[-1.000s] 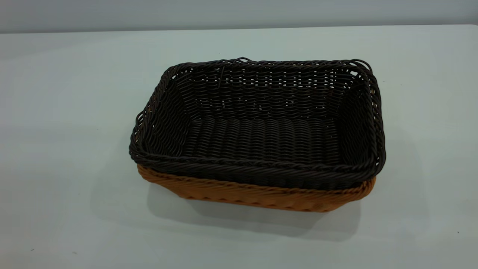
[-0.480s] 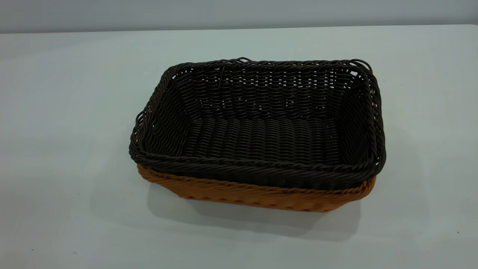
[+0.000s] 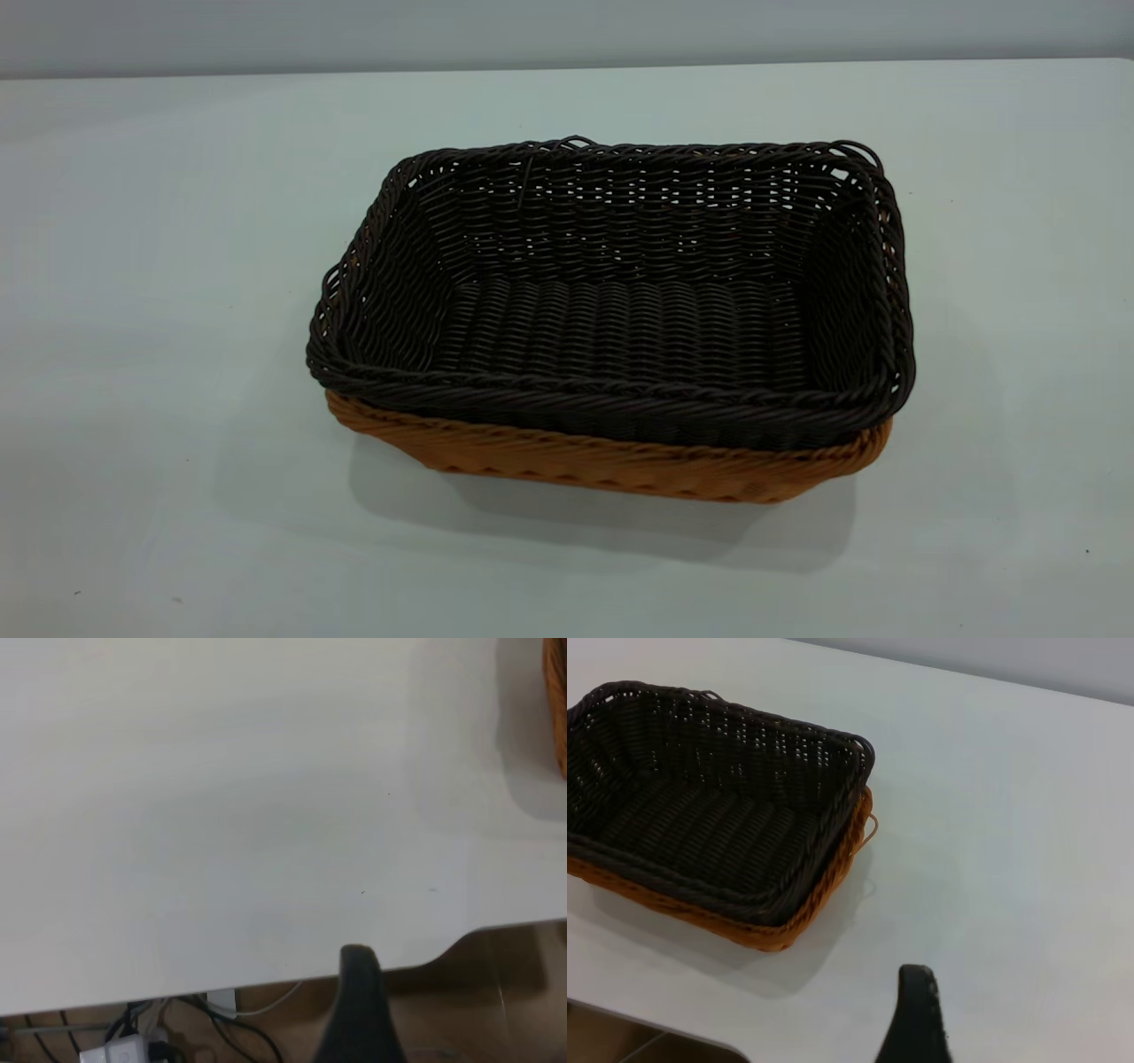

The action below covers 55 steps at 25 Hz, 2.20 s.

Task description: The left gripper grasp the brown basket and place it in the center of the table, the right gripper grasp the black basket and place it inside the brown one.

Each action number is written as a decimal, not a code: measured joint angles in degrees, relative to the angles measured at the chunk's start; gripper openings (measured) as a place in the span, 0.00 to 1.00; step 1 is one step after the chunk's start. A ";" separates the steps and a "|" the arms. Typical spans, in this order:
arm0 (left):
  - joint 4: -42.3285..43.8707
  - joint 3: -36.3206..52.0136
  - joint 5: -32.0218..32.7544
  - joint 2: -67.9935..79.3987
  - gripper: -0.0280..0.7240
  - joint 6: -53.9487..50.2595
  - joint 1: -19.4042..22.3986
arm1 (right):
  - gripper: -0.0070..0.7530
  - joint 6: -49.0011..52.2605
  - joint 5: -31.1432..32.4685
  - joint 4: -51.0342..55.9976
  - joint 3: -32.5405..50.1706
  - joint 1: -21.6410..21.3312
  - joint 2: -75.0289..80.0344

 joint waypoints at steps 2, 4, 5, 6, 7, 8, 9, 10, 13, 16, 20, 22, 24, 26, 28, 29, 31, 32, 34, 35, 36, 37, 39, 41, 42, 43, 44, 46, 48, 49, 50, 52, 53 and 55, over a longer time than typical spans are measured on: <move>0.00 0.00 0.00 0.00 0.72 0.00 0.00 | 0.66 -0.01 0.00 0.00 0.00 0.00 0.00; 0.00 0.01 0.00 0.00 0.72 0.00 0.00 | 0.64 -0.01 0.00 0.00 0.00 0.00 0.00; 0.00 0.01 0.00 0.00 0.72 0.00 0.00 | 0.63 -0.01 0.00 -0.01 0.00 0.00 0.00; 0.00 0.01 0.00 -0.06 0.72 0.00 0.00 | 0.62 -0.01 0.00 -0.01 0.00 0.00 0.00; 0.00 0.01 -0.05 -0.30 0.72 0.00 0.31 | 0.61 -0.01 0.00 -0.06 0.00 0.00 0.00; 0.06 0.01 -0.05 -0.80 0.72 0.00 0.81 | 0.61 -0.01 0.00 -0.06 0.00 0.00 0.00; 0.07 0.01 -0.05 -1.41 0.72 0.00 1.73 | 0.59 -0.01 0.00 -0.06 0.00 0.00 0.00; 0.19 0.01 -0.05 -1.92 0.72 0.00 2.88 | 0.59 -0.01 0.00 -0.06 0.00 0.00 0.00; 0.25 0.01 -0.05 -3.22 0.72 0.00 6.43 | 0.56 -0.01 0.00 -0.07 0.00 0.00 0.00; 0.25 0.01 -0.05 -5.41 0.72 0.00 8.43 | 0.54 -0.01 0.00 -0.12 0.00 0.00 0.00; 0.25 0.01 -0.01 -8.84 0.72 0.00 9.97 | 0.50 -0.01 0.00 -0.12 0.00 0.00 0.00; 0.25 0.01 -0.01 -9.96 0.72 0.00 10.18 | 0.48 -0.01 0.00 -0.12 0.00 0.00 0.00; 0.25 0.01 -0.01 -10.39 0.72 0.00 10.18 | 0.46 -0.01 0.00 -0.12 0.00 0.00 0.00; 0.25 0.01 -0.01 -10.39 0.72 0.00 10.18 | 0.44 -0.01 0.00 -0.12 0.00 0.00 0.00; 0.25 0.01 -0.01 -10.39 0.72 0.00 10.18 | 0.42 -0.01 0.00 -0.12 0.00 0.00 0.00; 0.25 0.01 -0.01 -10.39 0.72 0.00 10.18 | 0.42 -0.01 0.00 -0.12 0.00 0.00 0.00; 0.25 0.01 -0.01 -10.39 0.72 0.00 10.18 | 0.40 -0.01 0.00 -0.12 0.00 0.00 0.00; 0.25 0.01 -0.01 -10.39 0.72 0.00 10.18 | 0.39 -0.01 0.00 -0.12 0.00 0.00 0.00; 0.25 0.01 -0.01 -10.39 0.72 0.00 10.18 | 0.37 -0.01 0.00 -0.12 0.00 0.00 0.00; 0.25 0.01 -0.01 -10.39 0.72 0.00 10.18 | 0.36 -0.01 0.00 -0.12 0.00 0.00 0.00; 0.25 0.01 -0.01 -10.39 0.72 0.00 10.18 | 0.35 -0.01 0.00 -0.12 0.00 0.00 0.00; 0.25 0.01 -0.01 -10.39 0.72 0.00 10.18 | 0.34 -0.01 0.00 -0.12 0.00 0.00 0.00; 0.25 0.01 -0.01 -10.39 0.72 0.00 10.18 | 0.33 -0.01 0.00 -0.12 0.00 0.00 0.00; 0.25 0.01 -0.01 -10.39 0.72 0.00 10.18 | 0.32 -0.01 0.00 -0.12 0.00 0.00 0.00; 0.25 0.01 -0.01 -10.39 0.72 0.00 10.18 | 0.32 -0.01 0.00 -0.12 0.00 0.00 0.00; 0.25 0.01 -0.01 -10.39 0.72 0.00 10.18 | 0.32 -0.01 0.00 -0.12 0.00 0.00 0.00; 0.25 0.01 -0.01 -10.39 0.72 0.00 10.18 | 0.32 -0.01 0.00 -0.12 0.00 0.00 0.00; 0.25 0.01 -0.01 -10.39 0.72 0.00 10.18 | 0.32 -0.01 0.00 -0.12 0.00 0.00 0.00; 0.25 0.01 -0.01 -10.39 0.72 0.00 10.18 | 0.32 -0.01 0.00 -0.12 0.00 0.00 0.00; 0.25 0.01 -0.01 -10.39 0.72 0.00 10.18 | 0.32 -0.01 0.00 -0.12 0.00 0.00 0.00; 0.25 0.01 -0.01 -10.39 0.72 0.00 10.18 | 0.32 -0.01 0.00 -0.12 0.00 0.00 0.00; 0.25 0.01 -0.01 -10.39 0.72 0.00 10.18 | 0.32 -0.01 -0.07 -0.12 0.00 0.00 0.00; 0.25 0.01 -0.01 -10.39 0.72 0.00 10.18 | 0.32 0.16 -0.36 -0.18 0.00 0.00 0.00; 0.25 0.01 -0.01 -10.39 0.72 0.00 10.18 | 0.32 1.02 -0.99 -0.60 0.00 -0.06 0.00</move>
